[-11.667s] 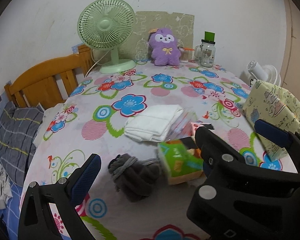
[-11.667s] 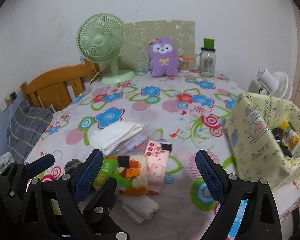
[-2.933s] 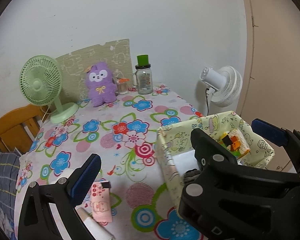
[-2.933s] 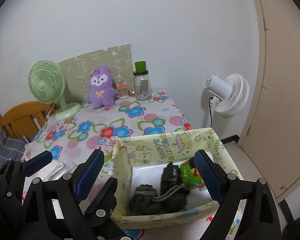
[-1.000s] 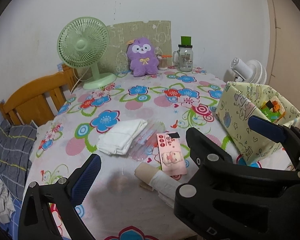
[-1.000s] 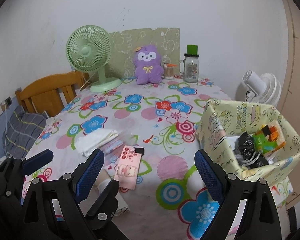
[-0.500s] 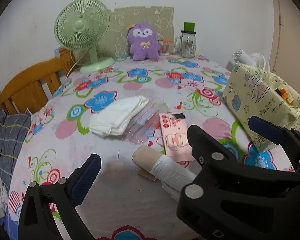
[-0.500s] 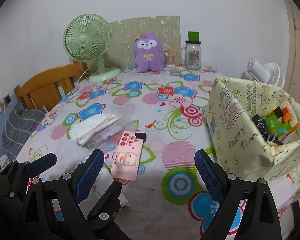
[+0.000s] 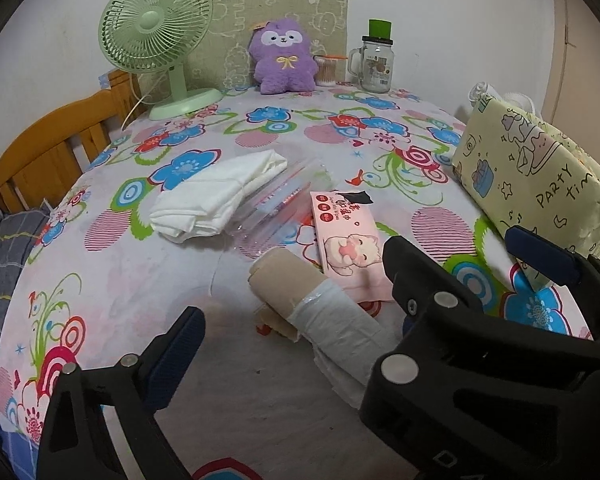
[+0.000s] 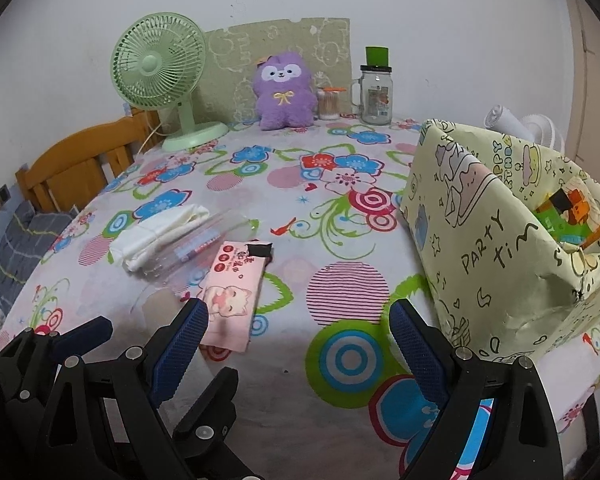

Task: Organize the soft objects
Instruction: 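Move both tools back over the table toward the paper roll and pink packet, then grasp the paper roll with the left gripper while the right gripper grasps the pink packet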

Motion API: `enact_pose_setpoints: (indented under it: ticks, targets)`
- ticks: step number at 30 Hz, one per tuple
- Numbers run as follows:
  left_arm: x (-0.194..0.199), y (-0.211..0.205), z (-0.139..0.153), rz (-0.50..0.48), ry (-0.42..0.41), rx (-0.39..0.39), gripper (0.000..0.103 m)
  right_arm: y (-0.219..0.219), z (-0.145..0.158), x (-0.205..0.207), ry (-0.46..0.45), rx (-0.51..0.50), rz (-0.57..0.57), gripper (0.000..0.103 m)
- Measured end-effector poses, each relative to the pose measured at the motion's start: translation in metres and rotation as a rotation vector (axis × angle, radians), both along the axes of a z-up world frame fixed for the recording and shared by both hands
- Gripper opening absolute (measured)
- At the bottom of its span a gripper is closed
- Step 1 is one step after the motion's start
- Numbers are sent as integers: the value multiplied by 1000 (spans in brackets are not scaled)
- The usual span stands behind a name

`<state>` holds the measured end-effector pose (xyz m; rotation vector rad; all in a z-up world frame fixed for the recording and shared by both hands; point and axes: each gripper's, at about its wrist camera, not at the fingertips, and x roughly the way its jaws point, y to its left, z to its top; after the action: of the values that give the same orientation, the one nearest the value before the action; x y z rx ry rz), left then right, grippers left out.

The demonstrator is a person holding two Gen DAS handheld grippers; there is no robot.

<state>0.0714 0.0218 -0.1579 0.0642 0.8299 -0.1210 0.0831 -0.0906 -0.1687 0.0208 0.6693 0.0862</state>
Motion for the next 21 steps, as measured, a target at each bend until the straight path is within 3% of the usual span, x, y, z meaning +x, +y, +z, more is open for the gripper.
enact_pose_setpoints:
  ticks: [6,13,16,21]
  targets:
    - [0,-3,-2,-15,-1,-8,79,-1,-4,3,10,-6,-2,94]
    - [0,-9,3,-49,4,-11,40,-4,-4,5,15,5,-6,94]
    - [1,-8,4,-46,3,-11,32,-4,-3,6,12,9,-8,94]
    - [3,-5,5,-35,2,-9,27,0,-1,8,10,7,4,94]
